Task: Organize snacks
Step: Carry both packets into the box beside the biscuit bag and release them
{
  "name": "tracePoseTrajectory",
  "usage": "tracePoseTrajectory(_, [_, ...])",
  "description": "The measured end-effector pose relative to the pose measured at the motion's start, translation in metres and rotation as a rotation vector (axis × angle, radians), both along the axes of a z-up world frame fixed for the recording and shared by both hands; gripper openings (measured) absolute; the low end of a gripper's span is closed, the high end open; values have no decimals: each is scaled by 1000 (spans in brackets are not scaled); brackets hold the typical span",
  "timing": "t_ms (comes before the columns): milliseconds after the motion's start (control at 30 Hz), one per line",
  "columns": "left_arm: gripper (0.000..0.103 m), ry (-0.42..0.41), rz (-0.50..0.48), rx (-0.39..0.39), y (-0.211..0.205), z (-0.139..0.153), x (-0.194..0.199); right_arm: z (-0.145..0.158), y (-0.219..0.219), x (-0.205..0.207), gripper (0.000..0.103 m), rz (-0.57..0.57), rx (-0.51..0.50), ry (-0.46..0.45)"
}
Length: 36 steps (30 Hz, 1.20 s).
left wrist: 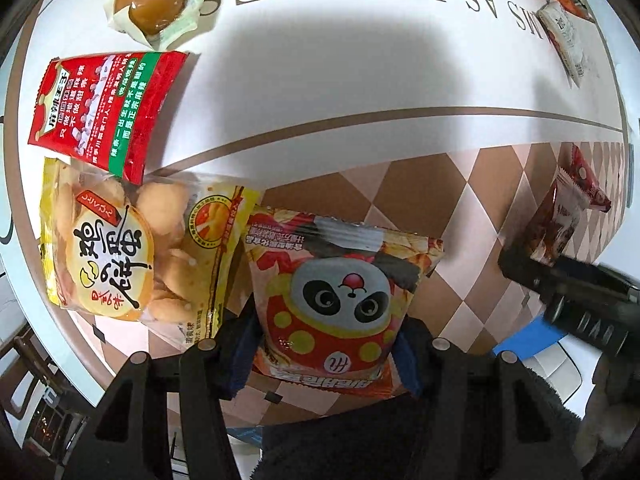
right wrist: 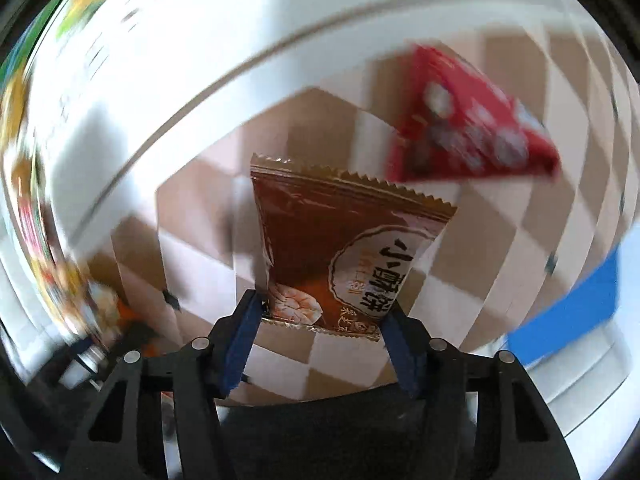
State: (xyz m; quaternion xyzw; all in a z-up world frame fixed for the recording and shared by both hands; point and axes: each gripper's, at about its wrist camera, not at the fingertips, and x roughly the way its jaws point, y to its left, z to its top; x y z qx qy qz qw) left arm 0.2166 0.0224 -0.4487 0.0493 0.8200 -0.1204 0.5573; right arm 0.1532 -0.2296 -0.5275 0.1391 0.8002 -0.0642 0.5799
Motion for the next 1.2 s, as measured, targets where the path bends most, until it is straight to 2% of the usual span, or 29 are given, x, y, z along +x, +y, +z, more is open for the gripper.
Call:
tracePoseTrajectory(133, [56, 3, 9, 25, -13, -1, 4, 7, 29, 2, 62, 286, -80, -24])
tracePoseTrajectory(200, [56, -11, 11, 44, -17, -2, 7, 8, 38, 0, 62, 367, -96, -8])
tracePoseTrajectory(300, [56, -39, 5, 69, -23, -5, 10, 16, 30, -1, 63, 279, -32, -34])
tracePoseTrajectory(333, [56, -48, 11, 72, -26, -5, 12, 17, 26, -2, 68, 233, -8, -35])
tracePoseTrajectory(400, [56, -50, 16, 78, -29, -6, 14, 18, 14, -3, 70, 138, 27, -43])
tracePoseTrajectory(567, [57, -71, 6, 102, -37, -8, 15, 11, 5, -3, 70, 24, 24, -37])
tracePoseTrajectory(700, [57, -100, -6, 119, -44, -9, 12, 10, 16, 0, 70, 27, -45, -43])
tracePoseTrajectory(767, [54, -119, -7, 124, -46, -7, 10, 12, 24, 1, 66, 29, -74, -60])
tracePoseTrajectory(800, [53, -129, -6, 123, -49, -2, 7, 15, 26, 2, 61, 32, -79, -72])
tracePoseTrajectory(867, [48, -144, -7, 117, -47, 4, 6, 16, 36, 1, 60, 49, -98, -78])
tracePoseTrajectory(933, [44, -156, -2, 106, -48, 8, 3, 21, 75, 7, 60, 64, -111, -83])
tracePoseTrajectory(1100, [41, -166, 36, 82, -43, 24, 3, 38, 83, 12, 60, 66, -74, -106])
tracePoseTrajectory(1200, [41, -201, 70, 47, -35, 54, 13, 68, 82, 20, 60, 66, -11, -165])
